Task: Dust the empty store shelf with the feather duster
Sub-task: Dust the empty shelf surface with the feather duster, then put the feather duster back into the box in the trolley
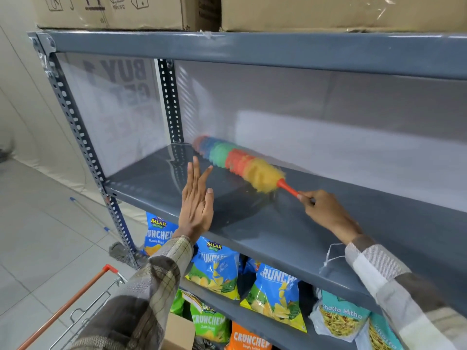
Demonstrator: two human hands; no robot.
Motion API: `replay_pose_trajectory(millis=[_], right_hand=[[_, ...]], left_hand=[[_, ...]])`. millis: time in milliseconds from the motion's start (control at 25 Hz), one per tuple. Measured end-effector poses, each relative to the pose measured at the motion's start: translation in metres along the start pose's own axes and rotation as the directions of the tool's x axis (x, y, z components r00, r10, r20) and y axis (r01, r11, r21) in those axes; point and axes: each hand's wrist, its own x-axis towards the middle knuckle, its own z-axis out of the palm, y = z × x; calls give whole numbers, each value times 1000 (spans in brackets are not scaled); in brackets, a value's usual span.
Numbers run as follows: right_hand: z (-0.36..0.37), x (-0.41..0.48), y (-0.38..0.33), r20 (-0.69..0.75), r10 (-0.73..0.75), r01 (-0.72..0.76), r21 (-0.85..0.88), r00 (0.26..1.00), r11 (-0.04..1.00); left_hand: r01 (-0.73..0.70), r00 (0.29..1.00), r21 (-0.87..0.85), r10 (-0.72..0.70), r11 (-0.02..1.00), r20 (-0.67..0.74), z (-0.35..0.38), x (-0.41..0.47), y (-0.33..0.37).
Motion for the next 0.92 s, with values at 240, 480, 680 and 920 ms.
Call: replay_pose_trajectory(millis=[240, 480, 680, 920], right_hand=[[-11, -50, -66, -81, -45, 70, 342, 996, 937], [-6, -98, -122, -30, -142, 134, 552, 989, 823], [62, -155, -151, 186, -248, 72, 646, 951, 760], [158, -207, -149, 303, -236, -35, 678, 923, 734]], left_hand=[[70, 996, 188, -79, 980, 42, -28, -3, 21], [254, 967, 322, -226, 912, -121, -117, -3, 0], [447, 894, 350, -409, 823, -182, -167, -58, -32], [736, 657, 324, -743, 595, -129, -172, -191, -75]])
